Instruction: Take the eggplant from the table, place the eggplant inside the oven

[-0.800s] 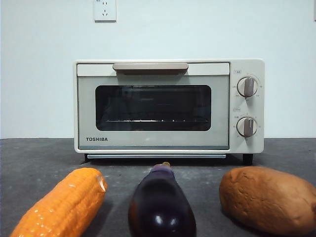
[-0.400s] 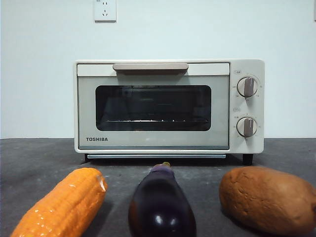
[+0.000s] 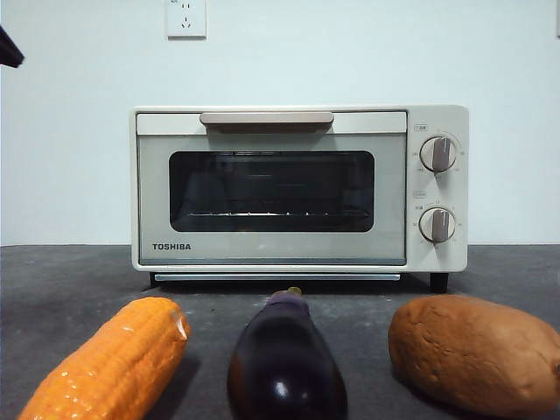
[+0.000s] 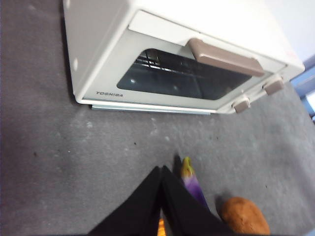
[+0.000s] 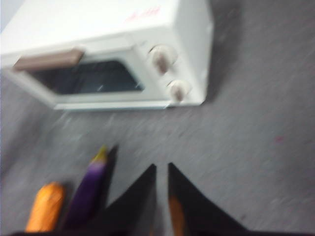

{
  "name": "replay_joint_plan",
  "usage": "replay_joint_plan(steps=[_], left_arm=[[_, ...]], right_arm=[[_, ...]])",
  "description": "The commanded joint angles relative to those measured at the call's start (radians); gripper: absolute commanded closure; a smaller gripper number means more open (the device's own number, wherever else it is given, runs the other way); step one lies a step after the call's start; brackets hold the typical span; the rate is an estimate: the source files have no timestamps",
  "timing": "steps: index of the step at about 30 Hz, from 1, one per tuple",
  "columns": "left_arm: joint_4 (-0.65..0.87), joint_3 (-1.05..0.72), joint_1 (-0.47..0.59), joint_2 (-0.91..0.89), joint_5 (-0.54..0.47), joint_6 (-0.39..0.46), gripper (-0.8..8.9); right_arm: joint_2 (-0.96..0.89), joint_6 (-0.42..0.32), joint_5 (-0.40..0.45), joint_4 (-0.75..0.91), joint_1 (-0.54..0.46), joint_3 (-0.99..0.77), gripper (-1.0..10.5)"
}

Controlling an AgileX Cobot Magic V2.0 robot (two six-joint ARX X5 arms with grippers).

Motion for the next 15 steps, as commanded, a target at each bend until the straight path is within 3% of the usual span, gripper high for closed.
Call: replay_joint_plan(steps=[1,5,9,12,15], left_arm=[[-0.005,0.042,-0.018,0.032,0.006,0.050,8.07],[-0.002,0.054,-0.044,0.044,0.008,0.051,8.07],[-0.007,0.054,-0.070,0.044,0.011,0.051,8.07],[-0.008,0.054,-0.087,0.044,0.025,0.051,8.07],[-0.011,0.054,-0.101,0.044,0.027,0.051,8.07]], right_arm=[[0.052,-0.017,-0.086,-0.035,0.007,0.028,7.6],[0.110,0.025,-0.243,-0.046,0.033,0.028,5.9],[0.151,0.047,-0.419,-0.006,0.076,0.026,5.4],[0.174,0.088,-0.439,0.042,0.122,0.026,5.4],[0.200,0.132,-0.394,0.067,0.187,0.026,5.4]])
